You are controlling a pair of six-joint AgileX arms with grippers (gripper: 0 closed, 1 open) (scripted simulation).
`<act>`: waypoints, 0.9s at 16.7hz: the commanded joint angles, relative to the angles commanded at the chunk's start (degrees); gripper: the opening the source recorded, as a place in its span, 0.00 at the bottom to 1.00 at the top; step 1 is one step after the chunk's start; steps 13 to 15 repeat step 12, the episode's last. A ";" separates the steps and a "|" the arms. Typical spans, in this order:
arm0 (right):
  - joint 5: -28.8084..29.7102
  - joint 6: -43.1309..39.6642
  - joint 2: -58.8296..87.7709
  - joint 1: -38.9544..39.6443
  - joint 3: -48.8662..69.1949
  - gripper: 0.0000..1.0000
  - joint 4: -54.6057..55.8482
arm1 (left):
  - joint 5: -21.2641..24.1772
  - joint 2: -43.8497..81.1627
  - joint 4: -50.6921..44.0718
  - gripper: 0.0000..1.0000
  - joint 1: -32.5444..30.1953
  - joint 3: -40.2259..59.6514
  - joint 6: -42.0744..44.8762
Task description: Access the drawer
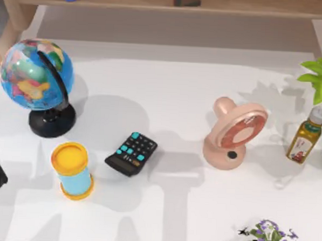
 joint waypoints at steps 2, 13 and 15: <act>0.00 0.00 0.00 0.00 0.00 0.68 0.00 | 0.00 0.00 0.00 1.00 0.00 0.00 0.00; 0.00 0.00 0.00 0.00 0.00 1.00 0.00 | 0.00 0.00 0.00 1.00 0.00 0.00 0.00; 0.00 0.00 0.00 0.00 0.00 1.00 0.00 | 0.00 0.00 0.00 1.00 0.00 0.00 0.00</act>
